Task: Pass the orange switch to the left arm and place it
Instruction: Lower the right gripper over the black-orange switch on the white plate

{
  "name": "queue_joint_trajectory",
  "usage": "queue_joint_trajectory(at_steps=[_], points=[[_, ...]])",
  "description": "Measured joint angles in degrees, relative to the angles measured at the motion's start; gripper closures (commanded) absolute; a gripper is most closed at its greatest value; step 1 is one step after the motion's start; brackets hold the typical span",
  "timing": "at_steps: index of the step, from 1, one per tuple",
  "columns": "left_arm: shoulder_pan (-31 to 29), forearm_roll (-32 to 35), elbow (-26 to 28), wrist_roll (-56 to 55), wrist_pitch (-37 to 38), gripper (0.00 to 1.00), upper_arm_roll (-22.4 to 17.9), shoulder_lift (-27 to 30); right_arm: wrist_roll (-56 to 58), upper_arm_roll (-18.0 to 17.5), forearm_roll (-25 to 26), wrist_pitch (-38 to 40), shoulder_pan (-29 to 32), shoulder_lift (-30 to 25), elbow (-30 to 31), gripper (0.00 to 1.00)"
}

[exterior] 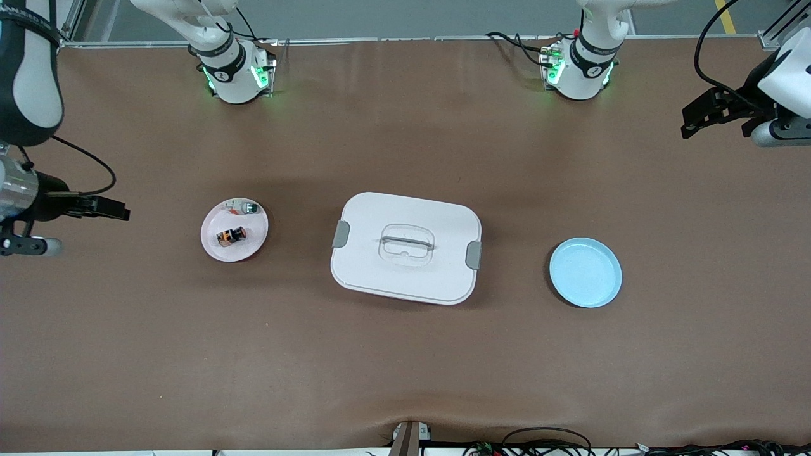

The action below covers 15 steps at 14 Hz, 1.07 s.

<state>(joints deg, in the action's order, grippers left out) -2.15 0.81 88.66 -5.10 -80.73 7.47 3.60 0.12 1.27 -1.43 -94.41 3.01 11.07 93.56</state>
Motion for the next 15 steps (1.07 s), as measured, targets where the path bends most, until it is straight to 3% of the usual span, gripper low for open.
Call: queue_joint_trajectory(at_steps=[3, 9, 11, 15], points=[[-0.05, 0.00, 0.00, 0.00, -0.01, 0.00, 0.00, -0.18, -0.54, -0.21, -1.42, -8.89, -0.69, -0.39, 8.18, 0.00], [-0.17, 0.00, 0.00, 0.00, -0.25, 0.00, -0.01, -0.55, -5.49, -0.48, -1.84, -43.85, -6.70, -1.58, 35.36, 0.00], [-0.17, 0.00, 0.00, 0.00, -0.33, 0.00, -0.01, -0.66, -5.69, -0.48, -1.84, -46.41, -7.29, -1.55, 38.53, 0.00], [-0.22, 0.00, 0.00, 0.00, -0.79, 0.00, -0.01, -0.75, -1.81, -0.48, -1.81, -47.48, -7.74, -0.21, 39.08, 0.00]])
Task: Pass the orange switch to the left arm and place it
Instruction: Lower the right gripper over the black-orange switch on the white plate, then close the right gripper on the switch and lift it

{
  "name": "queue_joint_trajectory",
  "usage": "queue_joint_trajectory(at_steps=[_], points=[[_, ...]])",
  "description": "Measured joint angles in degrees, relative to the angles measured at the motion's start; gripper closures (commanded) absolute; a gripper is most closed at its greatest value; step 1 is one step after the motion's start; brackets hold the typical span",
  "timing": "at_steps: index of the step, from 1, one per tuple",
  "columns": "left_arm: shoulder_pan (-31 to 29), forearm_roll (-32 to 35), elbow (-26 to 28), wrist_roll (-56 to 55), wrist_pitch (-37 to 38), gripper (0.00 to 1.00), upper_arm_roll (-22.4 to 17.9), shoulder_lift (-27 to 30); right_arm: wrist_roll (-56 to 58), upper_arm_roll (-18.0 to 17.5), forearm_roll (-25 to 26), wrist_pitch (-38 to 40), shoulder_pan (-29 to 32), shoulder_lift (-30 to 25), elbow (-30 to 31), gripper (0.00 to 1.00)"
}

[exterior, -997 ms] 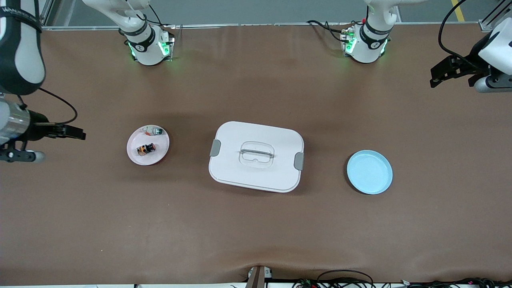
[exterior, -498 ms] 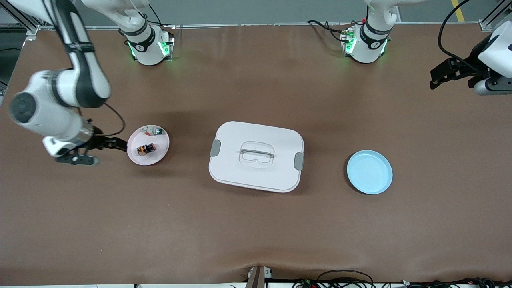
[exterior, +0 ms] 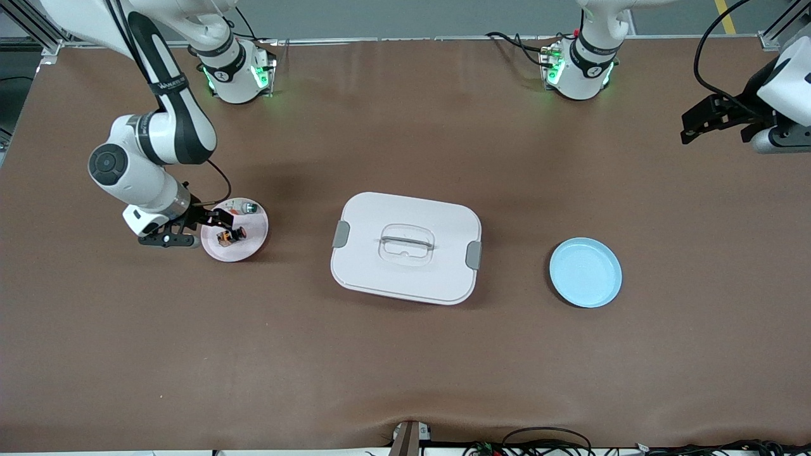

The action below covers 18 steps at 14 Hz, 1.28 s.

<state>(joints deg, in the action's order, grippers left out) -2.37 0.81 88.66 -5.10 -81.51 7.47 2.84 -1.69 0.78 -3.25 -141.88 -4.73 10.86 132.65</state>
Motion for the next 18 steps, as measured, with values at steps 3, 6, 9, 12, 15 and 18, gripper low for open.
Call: queue_joint_trajectory(at_steps=[3, 6, 9, 12, 15, 18], points=[[-0.03, 0.00, 0.02, 0.00, -0.03, 0.00, 0.00, -0.10, 3.91, -0.03, 0.00, -3.46, -0.55, 3.33, 0.02, 0.00], [-0.04, 0.00, 0.05, 0.00, -0.04, 0.00, 0.00, -0.11, 7.18, -0.03, 0.00, -5.84, -1.13, 5.90, 0.01, 0.00], [-0.04, 0.00, 0.16, 0.00, -0.04, 0.00, 0.00, -0.11, 9.99, -0.03, 0.00, -8.16, -1.19, 7.88, 0.00, 0.00], [-0.04, 0.00, 0.21, 0.00, -0.04, 0.00, 0.00, -0.12, 10.68, -0.04, 0.04, -8.77, -1.35, 8.75, -0.06, 0.00], [-0.04, 0.00, 0.22, 0.00, -0.04, 0.00, 0.00, -0.12, 10.93, -0.05, 0.05, -9.17, -1.50, 9.14, -0.06, 0.00], [-0.04, 0.00, 0.23, 0.00, -0.04, 0.00, 0.00, -0.12, 12.48, -0.05, 0.07, -9.60, -1.51, 9.39, -0.06, 0.00]])
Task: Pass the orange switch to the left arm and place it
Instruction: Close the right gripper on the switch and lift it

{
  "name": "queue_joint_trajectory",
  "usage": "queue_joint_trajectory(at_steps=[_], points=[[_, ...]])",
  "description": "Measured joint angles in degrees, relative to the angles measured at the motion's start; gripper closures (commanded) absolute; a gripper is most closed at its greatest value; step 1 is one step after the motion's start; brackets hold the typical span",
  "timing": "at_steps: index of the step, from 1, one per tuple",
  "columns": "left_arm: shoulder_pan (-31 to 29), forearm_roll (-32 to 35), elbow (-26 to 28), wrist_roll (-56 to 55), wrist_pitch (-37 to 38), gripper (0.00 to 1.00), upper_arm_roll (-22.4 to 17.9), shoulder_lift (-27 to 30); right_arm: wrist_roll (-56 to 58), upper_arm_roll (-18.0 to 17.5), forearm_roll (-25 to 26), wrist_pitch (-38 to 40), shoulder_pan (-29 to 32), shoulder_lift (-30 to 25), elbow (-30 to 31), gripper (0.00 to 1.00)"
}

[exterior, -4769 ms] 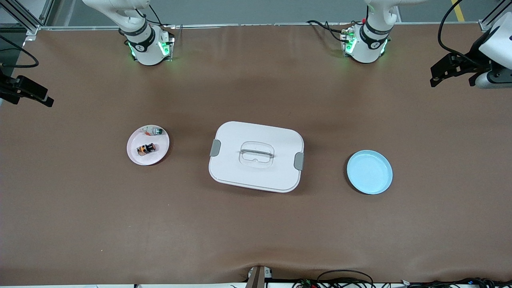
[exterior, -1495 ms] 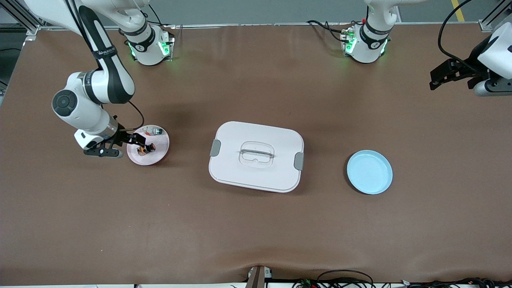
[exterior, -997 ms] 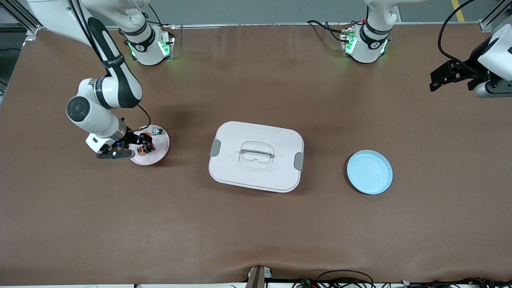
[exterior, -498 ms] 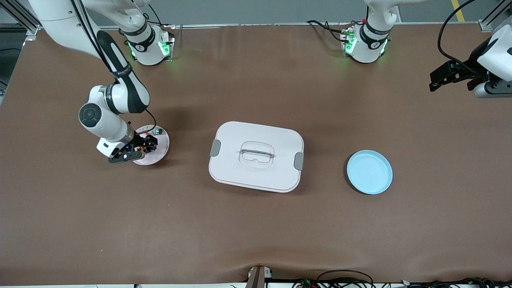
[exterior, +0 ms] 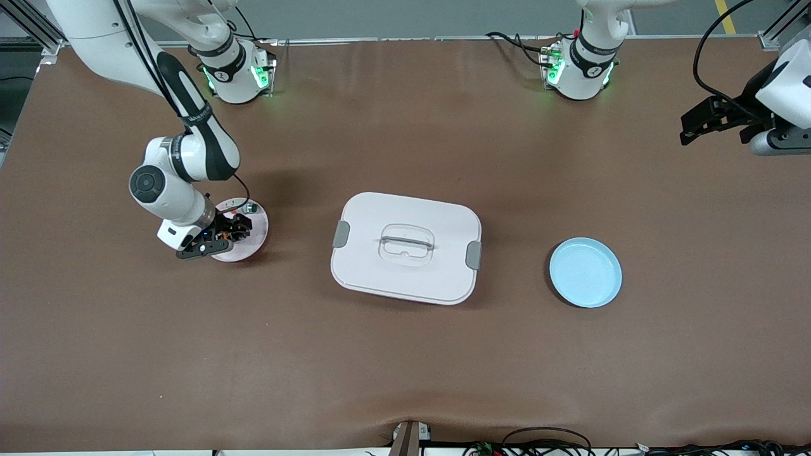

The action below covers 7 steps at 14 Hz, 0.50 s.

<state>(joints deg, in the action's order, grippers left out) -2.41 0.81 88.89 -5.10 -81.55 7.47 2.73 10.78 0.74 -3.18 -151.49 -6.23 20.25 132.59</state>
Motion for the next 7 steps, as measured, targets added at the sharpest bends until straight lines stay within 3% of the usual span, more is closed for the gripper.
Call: queue_joint_trajectory(at_steps=[1, 2, 4, 5, 7], points=[[0.00, 0.00, 0.00, 0.00, 0.00, 0.00, 0.00, 0.00, 0.69, 0.01, 0.00, -0.20, 0.00, 0.09, 0.00, 0.02], [0.00, 0.00, 0.00, 0.00, 0.00, 0.00, 0.00, 0.00, 1.39, 0.04, 0.00, -0.28, 0.00, 0.23, 0.00, 0.36], [0.00, 0.00, 0.01, 0.00, 0.00, 0.00, 0.00, 0.00, 3.62, 0.05, 0.01, -0.53, 0.00, 0.51, 0.00, 0.95], [0.00, 0.00, 0.01, 0.00, 0.00, 0.00, 0.00, 0.00, 4.63, 0.07, 0.01, -0.62, 0.00, 0.62, 0.00, 1.00], [0.00, 0.00, 0.01, 0.00, 0.00, 0.00, 0.00, 0.00, 5.35, 0.17, 0.01, -0.70, 0.01, 0.67, -0.06, 1.00]])
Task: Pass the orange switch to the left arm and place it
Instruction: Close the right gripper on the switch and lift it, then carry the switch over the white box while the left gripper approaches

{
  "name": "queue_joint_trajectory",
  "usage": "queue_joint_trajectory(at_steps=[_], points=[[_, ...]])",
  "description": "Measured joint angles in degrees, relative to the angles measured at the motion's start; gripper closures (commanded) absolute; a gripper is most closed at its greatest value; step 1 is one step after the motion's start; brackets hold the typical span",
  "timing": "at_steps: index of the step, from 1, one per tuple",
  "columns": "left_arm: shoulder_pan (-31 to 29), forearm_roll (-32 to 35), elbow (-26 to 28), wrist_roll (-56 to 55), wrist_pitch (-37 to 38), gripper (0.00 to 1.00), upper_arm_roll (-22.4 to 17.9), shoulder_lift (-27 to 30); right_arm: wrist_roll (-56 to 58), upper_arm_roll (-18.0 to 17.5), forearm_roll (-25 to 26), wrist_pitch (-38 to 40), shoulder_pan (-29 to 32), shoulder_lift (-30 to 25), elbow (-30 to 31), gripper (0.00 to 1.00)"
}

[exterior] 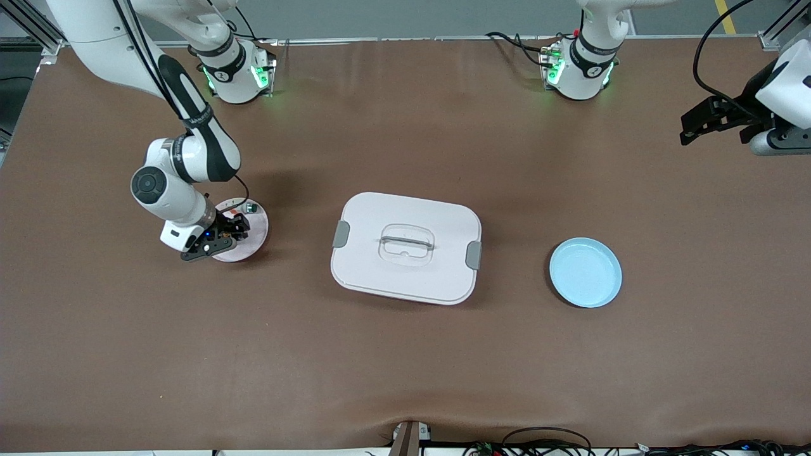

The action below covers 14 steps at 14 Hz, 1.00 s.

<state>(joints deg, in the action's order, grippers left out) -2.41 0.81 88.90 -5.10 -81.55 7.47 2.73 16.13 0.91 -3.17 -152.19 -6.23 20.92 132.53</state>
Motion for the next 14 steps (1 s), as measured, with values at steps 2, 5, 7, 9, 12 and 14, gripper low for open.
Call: queue_joint_trajectory(at_steps=[2, 5, 7, 9, 12, 14], points=[[0.00, 0.00, 0.00, 0.00, 0.00, 0.00, 0.00, 0.00, 0.09, 0.17, -0.03, 0.02, 0.05, 0.01, -0.02, 1.00], [0.00, 0.00, 0.00, 0.00, 0.00, 0.00, 0.00, 0.00, -0.32, 0.40, -0.81, 4.65, 0.52, -0.38, -1.60, 1.00], [0.00, 0.00, 0.00, 0.00, 0.00, 0.00, 0.00, 0.00, -2.90, 0.40, -5.51, 15.95, 0.50, -1.94, -6.36, 1.00], [0.00, 0.00, 0.00, 0.00, 0.00, 0.00, 0.00, 0.00, -9.69, 0.16, -9.16, 28.76, -0.37, -3.64, -14.03, 1.00], [0.00, 0.00, 0.00, 0.00, 0.00, 0.00, 0.00, 0.00, -26.27, -0.36, -13.67, 39.50, -4.03, -4.60, -24.73, 1.00], [0.00, 0.00, 0.00, 0.00, 0.00, 0.00, 0.00, 0.00, -36.85, -0.54, -19.67, 40.75, -7.62, -4.47, -28.95, 1.00]])
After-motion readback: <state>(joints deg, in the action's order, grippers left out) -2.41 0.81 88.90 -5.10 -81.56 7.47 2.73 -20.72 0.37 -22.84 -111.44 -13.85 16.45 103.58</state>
